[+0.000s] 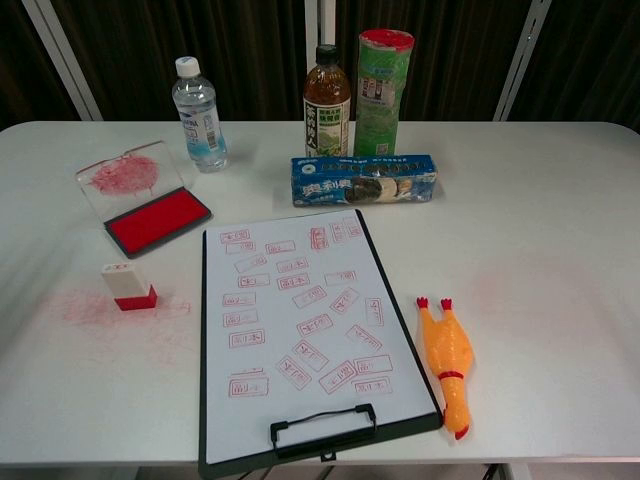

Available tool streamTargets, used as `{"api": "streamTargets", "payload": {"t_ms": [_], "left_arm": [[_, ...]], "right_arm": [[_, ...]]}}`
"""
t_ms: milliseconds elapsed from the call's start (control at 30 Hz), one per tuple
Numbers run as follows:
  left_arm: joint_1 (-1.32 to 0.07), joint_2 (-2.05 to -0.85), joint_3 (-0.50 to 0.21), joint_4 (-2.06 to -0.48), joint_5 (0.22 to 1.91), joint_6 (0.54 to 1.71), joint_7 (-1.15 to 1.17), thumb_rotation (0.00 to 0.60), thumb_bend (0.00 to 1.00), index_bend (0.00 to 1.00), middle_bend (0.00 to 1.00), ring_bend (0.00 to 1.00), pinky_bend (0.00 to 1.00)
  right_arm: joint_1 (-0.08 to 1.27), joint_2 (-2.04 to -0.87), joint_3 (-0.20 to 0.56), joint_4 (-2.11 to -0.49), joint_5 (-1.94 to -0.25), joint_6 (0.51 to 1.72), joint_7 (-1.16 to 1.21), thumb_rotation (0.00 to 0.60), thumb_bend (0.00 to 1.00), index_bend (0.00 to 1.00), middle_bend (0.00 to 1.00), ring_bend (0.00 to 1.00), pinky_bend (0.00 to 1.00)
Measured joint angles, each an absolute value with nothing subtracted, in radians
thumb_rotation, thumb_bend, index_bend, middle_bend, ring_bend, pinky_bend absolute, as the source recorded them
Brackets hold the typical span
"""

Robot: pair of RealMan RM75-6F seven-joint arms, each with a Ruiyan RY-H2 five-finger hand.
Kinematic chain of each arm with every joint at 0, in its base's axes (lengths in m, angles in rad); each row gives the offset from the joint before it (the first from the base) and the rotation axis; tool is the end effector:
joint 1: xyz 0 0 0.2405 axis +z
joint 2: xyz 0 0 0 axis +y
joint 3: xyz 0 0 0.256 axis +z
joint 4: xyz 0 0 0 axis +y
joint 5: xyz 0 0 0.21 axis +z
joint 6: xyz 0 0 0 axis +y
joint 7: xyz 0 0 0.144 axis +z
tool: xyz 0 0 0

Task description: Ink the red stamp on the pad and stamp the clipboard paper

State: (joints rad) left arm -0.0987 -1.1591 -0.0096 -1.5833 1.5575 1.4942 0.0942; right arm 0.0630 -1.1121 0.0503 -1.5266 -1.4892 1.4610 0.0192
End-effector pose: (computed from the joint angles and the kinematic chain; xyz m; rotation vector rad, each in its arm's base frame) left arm -0.3058 0.1767 0.1413 -1.4850 -0.8272 -0.8650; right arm -0.3349 -0.1752 0.1683 1.3878 -0.8817 0.8171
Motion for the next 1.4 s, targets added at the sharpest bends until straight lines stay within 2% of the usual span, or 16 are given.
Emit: {"api": "streamTargets", "payload": {"t_ms": [300, 533, 633, 700, 833, 1000, 1233, 1400], "left_arm": [[-0.092, -1.15, -0.003, -1.592, 1.555, 1.492, 0.099, 0.358, 0.03, 0.07, 0.08, 0.06, 0.17], [-0.112, -1.142, 0.0, -1.611, 1.588, 1.479, 0.095, 0.468, 0.05, 0.07, 0.08, 0.07, 0.19], [-0.128, -1.148, -0.001, -1.617, 1.609, 1.471, 0.099, 0.562, 0.06, 0.07, 0.09, 0.09, 0.21], [-0.142, -1.162, 0.001, -1.615, 1.633, 1.46, 0.102, 0.598, 0.07, 0.07, 0.09, 0.09, 0.23], [-0.183, -1.195, 0.008, -1.612, 1.673, 1.408, 0.122, 0.6, 0.07, 0.07, 0.11, 0.1, 0.23], [-0.249, -1.258, 0.011, -1.617, 1.695, 1.317, 0.15, 0.6, 0.09, 0.08, 0.16, 0.17, 0.26], [-0.308, -1.373, 0.005, -1.566, 1.674, 1.227, 0.17, 0.6, 0.1, 0.2, 0.22, 0.17, 0.28], [-0.332, -1.454, -0.007, -1.497, 1.636, 1.194, 0.206, 0.6, 0.11, 0.26, 0.3, 0.17, 0.29]], "right_arm": [[0.063, -1.116, 0.047, -1.524, -1.494, 1.459, 0.02, 0.6, 0.21, 0.0, 0.0, 0.0, 0.0], [0.058, -1.11, 0.052, -1.525, -1.493, 1.471, 0.033, 0.6, 0.21, 0.0, 0.0, 0.0, 0.0], [0.058, -1.111, 0.053, -1.523, -1.495, 1.473, 0.036, 0.6, 0.21, 0.0, 0.0, 0.0, 0.0], [0.058, -1.116, 0.053, -1.519, -1.498, 1.477, 0.038, 0.6, 0.21, 0.0, 0.0, 0.0, 0.0], [0.055, -1.117, 0.052, -1.517, -1.502, 1.485, 0.04, 0.6, 0.21, 0.0, 0.0, 0.0, 0.0], [0.046, -1.107, 0.056, -1.517, -1.494, 1.497, 0.052, 0.6, 0.22, 0.0, 0.0, 0.0, 0.0], [0.036, -1.089, 0.064, -1.524, -1.49, 1.515, 0.068, 0.6, 0.22, 0.0, 0.0, 0.0, 0.0], [0.032, -1.086, 0.068, -1.524, -1.49, 1.524, 0.076, 0.6, 0.23, 0.0, 0.0, 0.0, 0.0]]}}
